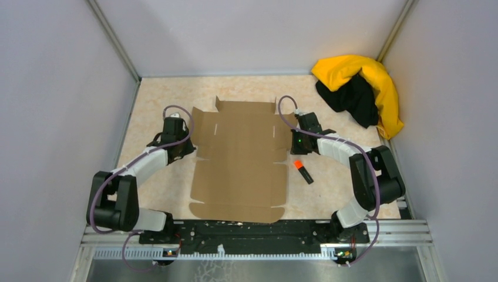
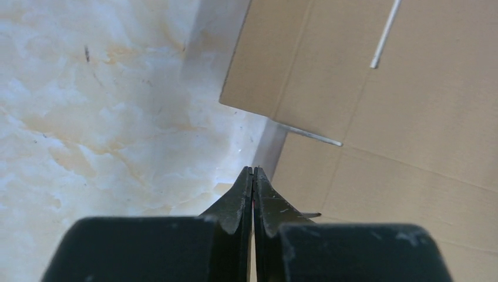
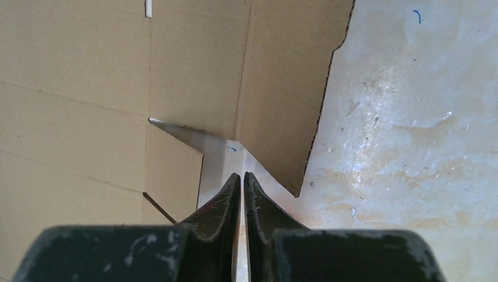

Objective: Fold the paper box

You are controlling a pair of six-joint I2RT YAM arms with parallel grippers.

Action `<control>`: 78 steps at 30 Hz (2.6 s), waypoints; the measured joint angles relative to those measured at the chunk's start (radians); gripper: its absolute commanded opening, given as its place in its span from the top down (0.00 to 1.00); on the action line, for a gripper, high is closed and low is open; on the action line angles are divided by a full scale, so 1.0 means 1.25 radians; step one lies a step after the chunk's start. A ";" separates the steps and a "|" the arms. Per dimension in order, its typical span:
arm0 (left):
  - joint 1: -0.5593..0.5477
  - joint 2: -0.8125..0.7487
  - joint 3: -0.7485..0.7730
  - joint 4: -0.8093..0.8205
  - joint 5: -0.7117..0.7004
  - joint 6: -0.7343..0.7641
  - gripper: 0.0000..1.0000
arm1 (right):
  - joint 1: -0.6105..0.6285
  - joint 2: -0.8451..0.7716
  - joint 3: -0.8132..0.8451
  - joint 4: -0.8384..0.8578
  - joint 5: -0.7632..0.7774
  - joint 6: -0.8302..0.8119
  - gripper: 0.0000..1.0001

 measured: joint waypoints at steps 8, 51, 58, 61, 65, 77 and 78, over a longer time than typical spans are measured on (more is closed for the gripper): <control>0.000 0.075 -0.017 0.012 -0.020 -0.012 0.99 | 0.008 0.012 0.000 0.014 -0.006 0.005 0.94; -0.180 0.137 0.092 0.018 0.022 -0.063 0.98 | 0.159 0.102 0.100 0.007 0.002 0.032 0.95; -0.208 0.191 0.092 0.037 -0.004 -0.070 0.97 | 0.187 0.153 0.132 0.026 0.011 0.036 0.96; -0.219 0.206 0.099 0.055 -0.020 -0.072 0.97 | 0.192 0.171 0.148 0.034 0.022 0.038 0.97; -0.224 0.234 0.117 0.084 -0.053 -0.072 0.97 | 0.193 0.196 0.176 0.036 0.035 0.042 0.97; -0.236 0.284 0.198 0.061 -0.040 -0.053 0.57 | 0.193 0.258 0.273 0.025 0.037 -0.001 0.70; -0.238 0.268 0.198 0.041 -0.034 -0.050 0.52 | 0.193 0.252 0.273 0.016 0.030 -0.008 0.64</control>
